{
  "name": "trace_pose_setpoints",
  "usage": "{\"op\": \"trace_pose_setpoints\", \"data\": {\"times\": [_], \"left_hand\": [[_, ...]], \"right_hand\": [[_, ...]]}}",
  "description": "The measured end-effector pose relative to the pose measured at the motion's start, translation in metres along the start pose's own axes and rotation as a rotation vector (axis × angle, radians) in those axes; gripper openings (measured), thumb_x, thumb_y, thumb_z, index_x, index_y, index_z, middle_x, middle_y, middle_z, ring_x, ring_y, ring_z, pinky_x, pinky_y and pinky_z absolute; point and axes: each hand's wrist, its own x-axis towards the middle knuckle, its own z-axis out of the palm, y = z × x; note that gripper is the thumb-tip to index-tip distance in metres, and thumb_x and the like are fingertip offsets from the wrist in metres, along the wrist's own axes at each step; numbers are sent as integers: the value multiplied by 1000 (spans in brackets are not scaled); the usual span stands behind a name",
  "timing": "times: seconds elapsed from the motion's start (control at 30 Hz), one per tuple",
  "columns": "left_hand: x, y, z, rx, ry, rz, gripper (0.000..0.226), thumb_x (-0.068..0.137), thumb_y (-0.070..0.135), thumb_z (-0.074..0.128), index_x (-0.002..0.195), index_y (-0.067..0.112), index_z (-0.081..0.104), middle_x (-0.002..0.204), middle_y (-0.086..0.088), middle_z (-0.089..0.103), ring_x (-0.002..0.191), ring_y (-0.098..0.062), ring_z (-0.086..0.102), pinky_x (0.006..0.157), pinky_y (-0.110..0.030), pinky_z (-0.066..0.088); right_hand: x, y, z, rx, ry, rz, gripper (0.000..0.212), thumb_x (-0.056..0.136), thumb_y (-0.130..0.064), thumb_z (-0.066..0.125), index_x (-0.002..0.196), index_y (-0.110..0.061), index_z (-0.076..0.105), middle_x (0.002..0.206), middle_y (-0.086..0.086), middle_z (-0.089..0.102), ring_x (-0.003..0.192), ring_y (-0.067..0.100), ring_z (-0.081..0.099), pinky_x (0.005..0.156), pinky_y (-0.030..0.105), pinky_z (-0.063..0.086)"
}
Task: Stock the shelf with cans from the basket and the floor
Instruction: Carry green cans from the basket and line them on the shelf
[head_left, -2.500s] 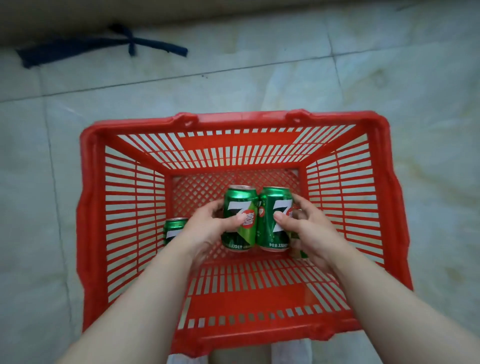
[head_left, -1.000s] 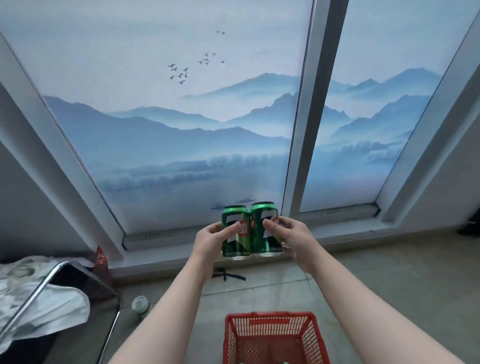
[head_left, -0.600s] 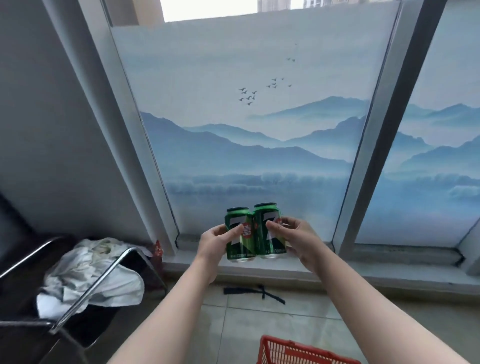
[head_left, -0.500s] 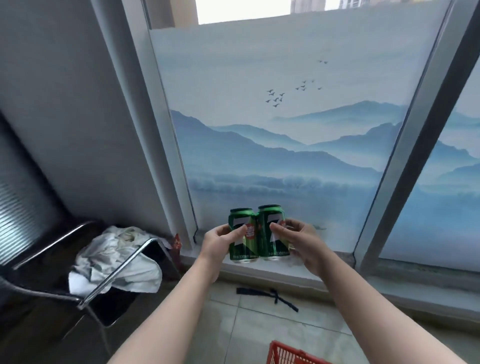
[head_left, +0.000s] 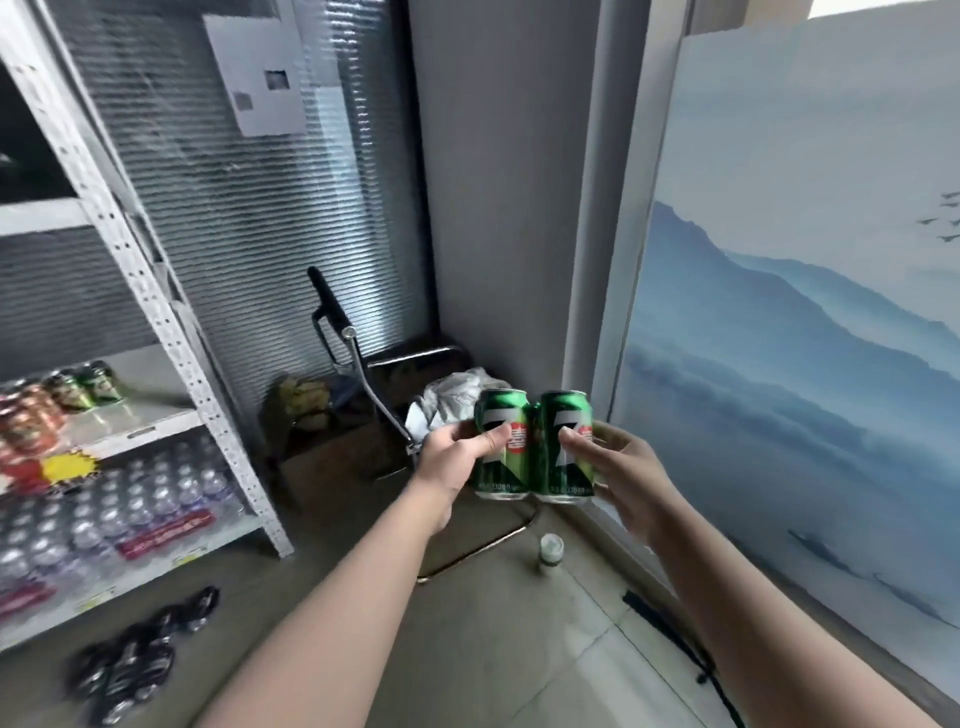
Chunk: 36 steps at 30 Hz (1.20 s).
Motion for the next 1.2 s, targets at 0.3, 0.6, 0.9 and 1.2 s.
{"op": "trace_pose_setpoints", "data": {"times": [0.3, 0.6, 0.9, 1.2], "left_hand": [[-80, 7, -122, 1, 394, 54, 48, 52, 43, 84, 91, 15, 76, 96, -3, 78, 102, -25, 69, 102, -47, 48], [-156, 10, -235, -40, 664, 62, 21, 75, 29, 80, 88, 13, 75, 87, -3, 76, 93, -26, 68, 98, -44, 50], [-201, 13, -338, -33, 708, 81, 32, 73, 32, 80, 97, 13, 73, 85, -1, 75, 90, -23, 65, 101, -54, 46], [-218, 22, -423, -68, 684, 75, 51, 56, 48, 82, 96, 18, 74, 83, 4, 76, 100, -25, 65, 105, -55, 42]], "right_hand": [[-2, 19, 128, -76, -357, 24, 16, 84, -28, 74, 78, -19, 64, 68, -7, 56, 56, 0, 48, 56, 23, 31], [-30, 40, 256, -105, -634, 62, 18, 88, -15, 70, 104, -7, 69, 86, 5, 64, 62, -1, 56, 46, 4, 41], [-46, 60, 367, -136, -749, 21, 33, 77, -37, 80, 102, -17, 74, 89, 6, 70, 76, 14, 57, 71, 28, 39], [-55, 80, 451, -112, -766, 21, 62, 62, -44, 89, 113, -13, 71, 107, 17, 74, 95, 30, 72, 83, 41, 58]]}}
